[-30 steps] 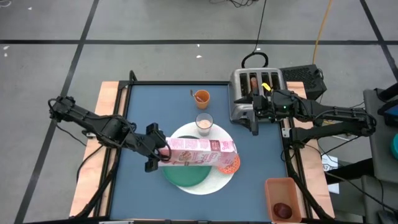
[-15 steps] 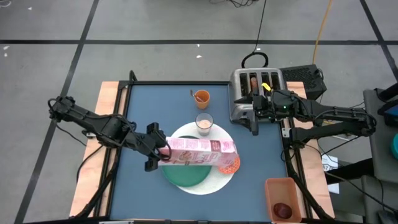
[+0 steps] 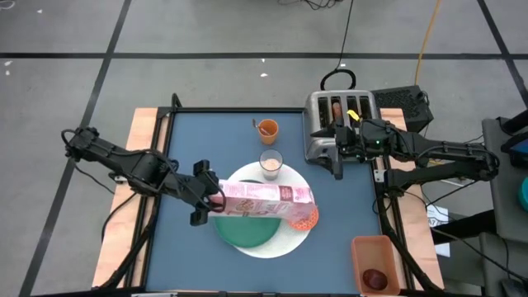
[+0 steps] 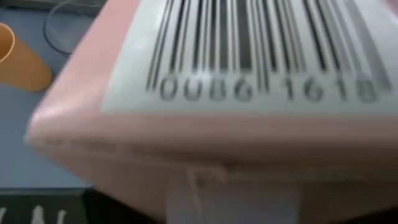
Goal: Arrange a breakfast setting
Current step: Pour the cereal from the cereal box into the orange bowl
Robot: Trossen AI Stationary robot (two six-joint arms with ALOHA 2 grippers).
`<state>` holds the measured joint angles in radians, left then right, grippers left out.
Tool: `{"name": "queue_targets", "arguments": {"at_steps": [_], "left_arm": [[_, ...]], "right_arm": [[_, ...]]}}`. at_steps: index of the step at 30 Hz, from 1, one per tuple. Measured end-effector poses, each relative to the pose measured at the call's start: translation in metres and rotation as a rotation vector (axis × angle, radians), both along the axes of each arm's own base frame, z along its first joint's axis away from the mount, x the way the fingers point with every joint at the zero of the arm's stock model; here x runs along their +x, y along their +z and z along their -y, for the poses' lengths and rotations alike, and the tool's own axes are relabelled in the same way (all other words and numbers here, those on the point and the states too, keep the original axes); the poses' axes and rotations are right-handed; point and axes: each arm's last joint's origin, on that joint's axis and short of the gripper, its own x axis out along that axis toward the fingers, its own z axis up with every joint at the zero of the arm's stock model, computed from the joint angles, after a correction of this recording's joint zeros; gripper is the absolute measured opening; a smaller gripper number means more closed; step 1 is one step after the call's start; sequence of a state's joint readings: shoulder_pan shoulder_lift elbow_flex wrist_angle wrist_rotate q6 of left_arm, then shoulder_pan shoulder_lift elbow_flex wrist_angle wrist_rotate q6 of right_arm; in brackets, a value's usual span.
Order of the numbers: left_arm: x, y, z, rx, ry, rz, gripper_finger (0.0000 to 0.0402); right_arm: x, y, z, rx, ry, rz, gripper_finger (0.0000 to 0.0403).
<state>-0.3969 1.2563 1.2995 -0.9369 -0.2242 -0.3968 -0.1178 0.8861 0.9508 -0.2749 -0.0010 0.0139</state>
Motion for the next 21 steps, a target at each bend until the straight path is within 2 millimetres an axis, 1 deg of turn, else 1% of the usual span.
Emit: {"name": "queue_targets", "arguments": {"at_steps": [3, 7, 16, 21], "left_arm": [[0.005, -0.004, 0.002, 0.001, 0.006, -0.006, 0.0229], [0.007, -0.005, 0.001, 0.004, 0.010, -0.006, 0.0229], [0.005, -0.003, 0.000, 0.005, 0.010, -0.008, 0.0229], [0.004, 0.008, 0.001, 0.003, -0.003, 0.014, 0.0229]], "right_arm": [[0.000, 0.000, 0.000, -0.002, 0.001, 0.000, 0.0389], [0.000, 0.000, 0.000, -0.005, 0.002, -0.001, 0.0389], [0.000, 0.000, 0.000, -0.007, 0.002, 0.000, 0.0389], [0.000, 0.000, 0.000, -0.002, 0.001, 0.000, 0.0389]]}}
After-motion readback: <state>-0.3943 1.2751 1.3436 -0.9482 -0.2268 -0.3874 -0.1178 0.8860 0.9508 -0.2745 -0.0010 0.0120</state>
